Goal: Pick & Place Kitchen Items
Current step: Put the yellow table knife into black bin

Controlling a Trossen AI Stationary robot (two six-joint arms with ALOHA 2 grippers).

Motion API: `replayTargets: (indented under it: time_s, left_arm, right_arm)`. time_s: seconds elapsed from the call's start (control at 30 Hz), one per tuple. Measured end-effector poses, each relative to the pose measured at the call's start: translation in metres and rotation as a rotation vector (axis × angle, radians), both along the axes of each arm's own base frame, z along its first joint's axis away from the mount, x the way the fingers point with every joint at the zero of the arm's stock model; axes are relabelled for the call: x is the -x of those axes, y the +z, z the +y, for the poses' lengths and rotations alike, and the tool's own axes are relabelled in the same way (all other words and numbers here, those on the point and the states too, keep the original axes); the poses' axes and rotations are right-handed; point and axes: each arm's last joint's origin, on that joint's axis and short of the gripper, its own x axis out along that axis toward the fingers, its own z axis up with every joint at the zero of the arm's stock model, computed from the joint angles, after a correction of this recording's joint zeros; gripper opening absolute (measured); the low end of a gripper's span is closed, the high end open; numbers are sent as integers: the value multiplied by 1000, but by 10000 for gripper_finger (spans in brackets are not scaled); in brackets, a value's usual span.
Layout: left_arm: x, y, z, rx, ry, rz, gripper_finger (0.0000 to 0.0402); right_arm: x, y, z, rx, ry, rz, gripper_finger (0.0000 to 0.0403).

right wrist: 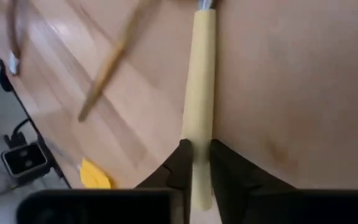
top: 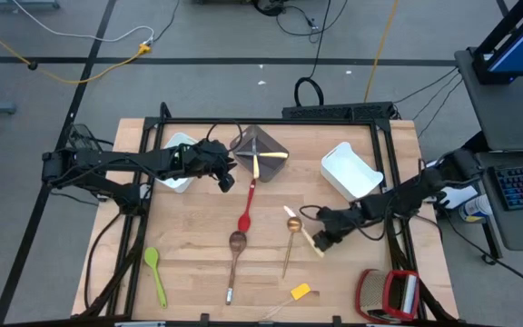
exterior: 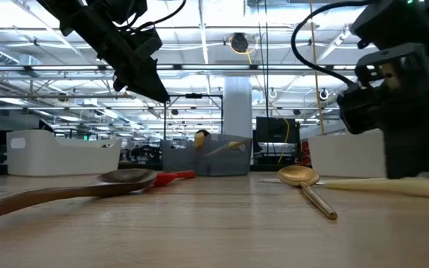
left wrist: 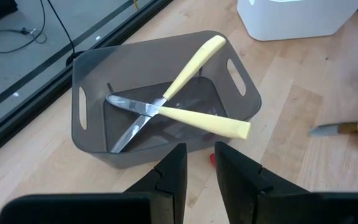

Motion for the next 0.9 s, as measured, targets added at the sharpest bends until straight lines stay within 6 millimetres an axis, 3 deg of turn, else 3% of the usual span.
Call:
replayTargets:
  time_s: [0.2,0.37,0.63,0.77,0.9]
  left_arm:
    - [0,0,0,2,1,-1,85]
    - [0,0,0,2,1,0,85]
    - [1,-1,0,15,8,6,85]
    - [1,-1,0,28,19,6,85]
    - [1,-2,0,49,37,-3,85]
  right_arm:
    - [0,12,-13,55,25,-70,0]
    - [1,18,-22,100,30,-100,1]
    - [-4,27,-22,247,203,-230,14]
    - [-12,40,-18,361,253,-284,27]
    - [-24,71,-11,518,287,-287,25]
